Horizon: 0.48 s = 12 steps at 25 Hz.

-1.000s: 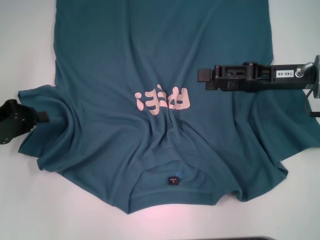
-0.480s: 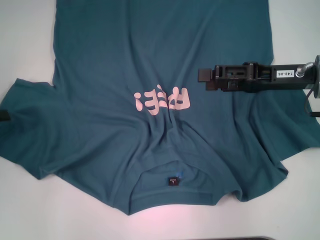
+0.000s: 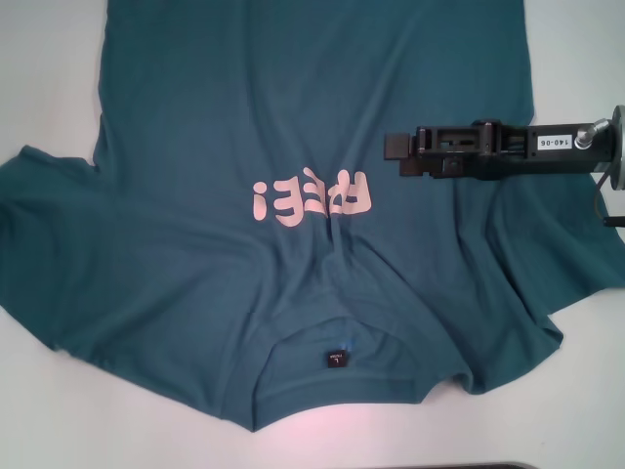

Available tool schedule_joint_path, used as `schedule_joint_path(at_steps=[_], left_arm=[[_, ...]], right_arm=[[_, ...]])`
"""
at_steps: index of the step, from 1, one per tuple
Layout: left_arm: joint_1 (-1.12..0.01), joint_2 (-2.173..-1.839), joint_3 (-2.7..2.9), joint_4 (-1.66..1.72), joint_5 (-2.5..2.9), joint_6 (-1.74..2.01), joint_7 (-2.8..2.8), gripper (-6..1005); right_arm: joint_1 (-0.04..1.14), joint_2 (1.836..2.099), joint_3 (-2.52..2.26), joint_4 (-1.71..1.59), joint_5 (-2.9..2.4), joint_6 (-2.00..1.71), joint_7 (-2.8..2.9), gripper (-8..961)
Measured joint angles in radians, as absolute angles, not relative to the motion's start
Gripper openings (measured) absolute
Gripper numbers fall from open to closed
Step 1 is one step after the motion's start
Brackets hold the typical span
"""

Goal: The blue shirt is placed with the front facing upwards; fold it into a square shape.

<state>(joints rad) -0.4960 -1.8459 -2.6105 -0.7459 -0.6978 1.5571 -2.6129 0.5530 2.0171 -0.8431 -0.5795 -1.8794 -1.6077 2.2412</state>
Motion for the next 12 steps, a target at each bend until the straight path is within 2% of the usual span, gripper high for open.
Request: schedule_joint_path(at_steps=[12], left_arm=[[-0.511,-1.831,-2.610,-0.795,-0.693,1.582,-2.643,14]], right_arm=[[0.555,2.017,-0.843,-0.577,-1.879,-1.608,2.241,852]])
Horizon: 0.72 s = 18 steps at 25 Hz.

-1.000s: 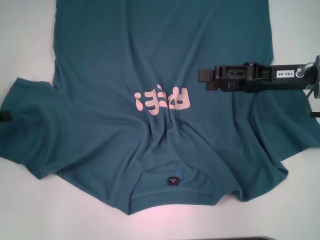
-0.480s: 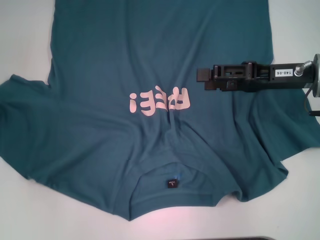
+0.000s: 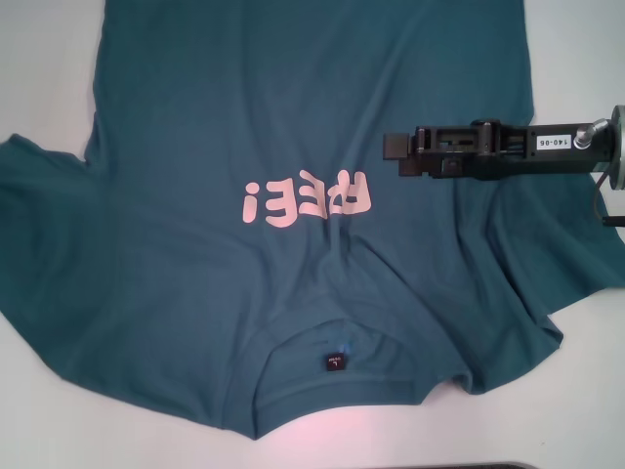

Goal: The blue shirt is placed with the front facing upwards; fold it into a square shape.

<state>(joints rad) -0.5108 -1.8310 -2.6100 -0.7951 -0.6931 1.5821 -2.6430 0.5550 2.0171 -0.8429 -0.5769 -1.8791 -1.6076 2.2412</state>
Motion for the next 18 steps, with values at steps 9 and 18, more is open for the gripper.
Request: schedule_joint_path(at_steps=[9,18], left_arm=[[-0.520,-1.840,-2.621,-0.855,-0.700,1.674,-2.674,16],[-0.602,-1.944,-2.611,-0.854,-0.700,1.792,-2.732,18]], right_arm=[[0.557,2.017,-0.850,-0.570,-1.879,-1.608,2.241,852],[0.557,2.017,-0.850,-0.570,-1.879,-1.605,2.241,852]])
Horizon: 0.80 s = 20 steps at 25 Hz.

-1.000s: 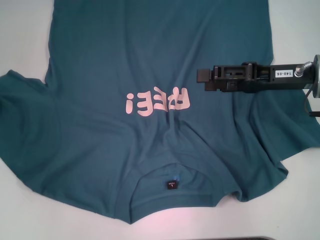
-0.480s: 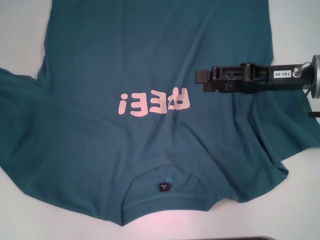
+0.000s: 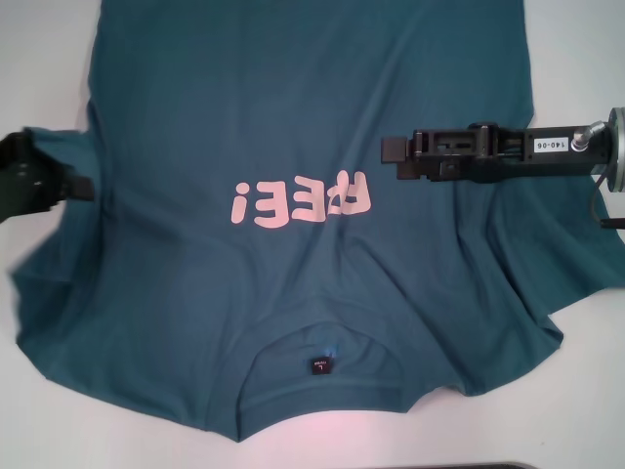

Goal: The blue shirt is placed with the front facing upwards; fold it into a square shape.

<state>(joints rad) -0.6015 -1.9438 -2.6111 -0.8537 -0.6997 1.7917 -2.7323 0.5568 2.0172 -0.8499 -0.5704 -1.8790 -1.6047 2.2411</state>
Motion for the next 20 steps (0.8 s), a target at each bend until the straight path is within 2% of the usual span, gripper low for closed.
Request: schedule_joint_path(at_steps=[10,20], left_arm=[[-0.670,-2.003,-2.594,-0.827,-0.697,1.739,-2.743,31],[-0.706,-1.997,-2.526,-0.708,-0.700,1.633,-2.654,86]], right_arm=[[0.550,2.017,-0.844,-0.569,-1.879,-1.602,2.241,852],[0.556,2.017,-0.849,-0.567,-1.879,-1.597,2.241,854]])
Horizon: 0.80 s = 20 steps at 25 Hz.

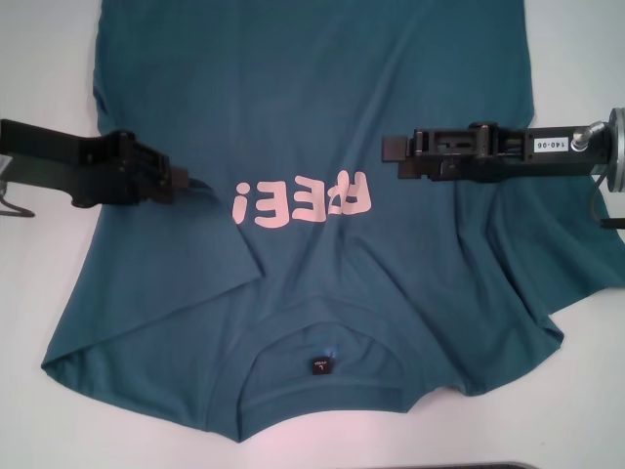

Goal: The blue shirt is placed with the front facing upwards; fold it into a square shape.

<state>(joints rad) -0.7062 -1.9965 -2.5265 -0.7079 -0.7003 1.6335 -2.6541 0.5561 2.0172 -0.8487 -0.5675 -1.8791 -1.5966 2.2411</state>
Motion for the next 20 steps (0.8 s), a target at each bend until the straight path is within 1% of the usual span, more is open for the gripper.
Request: schedule_joint_path(at_steps=[3,7,10,12,14,15,16,20], left_arm=[[-0.702,-1.997,-2.532,-0.767,-0.703,1.692,-2.634,102],[-0.659,-1.997,-2.558,-0.851,-0.708,1.796,-2.534,266],[-0.590,-2.001,-2.619,-0.875,-0.761,1.880,-2.385,382],[-0.530,-2.010,-2.666,-0.879,-0.834,1.944,-2.249,458],[-0.461,-2.031,-2.691,-0.883,-0.921,1.997,-2.092,533],[-0.418,-2.045,-2.695,-0.886,-0.975,2.018,-1.996,655],[-0.360,-2.068,-2.688,-0.888,-1.038,2.036,-1.871,777],[-0.226,-2.129,-2.642,-0.866,-1.114,2.030,-1.513,904]], right_arm=[[0.557,2.017,-0.849,-0.567,-1.879,-1.595,2.240,854],[0.558,2.017,-0.849,-0.569,-1.879,-1.597,2.199,854],[0.559,2.017,-0.851,-0.571,-1.879,-1.602,2.143,854],[0.559,2.014,-0.852,-0.571,-1.880,-1.603,2.118,854],[0.557,2.010,-0.854,-0.572,-1.888,-1.604,2.094,854],[0.556,2.007,-0.854,-0.575,-1.898,-1.606,2.087,854],[0.555,2.002,-0.854,-0.578,-1.909,-1.608,2.081,854],[0.546,1.972,-0.848,-0.588,-1.935,-1.637,2.041,854]])
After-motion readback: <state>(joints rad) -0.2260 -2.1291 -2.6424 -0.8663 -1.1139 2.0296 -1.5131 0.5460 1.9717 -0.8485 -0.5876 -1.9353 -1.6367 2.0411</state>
